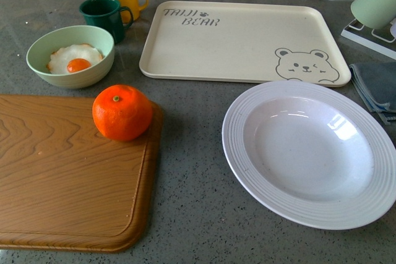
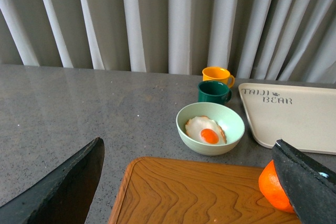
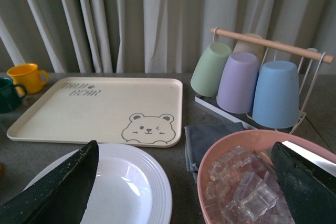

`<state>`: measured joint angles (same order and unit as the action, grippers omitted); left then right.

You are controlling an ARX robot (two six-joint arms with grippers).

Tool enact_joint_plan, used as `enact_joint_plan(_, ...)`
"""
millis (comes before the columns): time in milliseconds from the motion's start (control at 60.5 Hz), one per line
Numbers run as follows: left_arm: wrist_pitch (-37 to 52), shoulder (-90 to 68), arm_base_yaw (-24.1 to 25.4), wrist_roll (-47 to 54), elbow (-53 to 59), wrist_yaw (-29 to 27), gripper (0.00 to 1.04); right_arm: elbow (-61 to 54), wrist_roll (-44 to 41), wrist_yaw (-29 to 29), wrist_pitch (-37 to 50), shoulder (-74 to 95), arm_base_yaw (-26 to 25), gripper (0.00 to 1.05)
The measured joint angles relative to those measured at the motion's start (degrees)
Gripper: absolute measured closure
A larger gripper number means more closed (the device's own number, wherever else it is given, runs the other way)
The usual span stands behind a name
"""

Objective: Place orange and plate with both arms

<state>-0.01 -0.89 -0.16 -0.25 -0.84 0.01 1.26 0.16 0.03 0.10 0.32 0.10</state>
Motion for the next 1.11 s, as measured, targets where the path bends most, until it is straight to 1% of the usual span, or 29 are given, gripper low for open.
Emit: enact_joint_plan(1107, 0.0, 0.0, 0.0, 0.0, 0.0, 0.0, 0.09, 0.0, 0.0, 0.0, 0.0, 0.0, 0.0, 0.09)
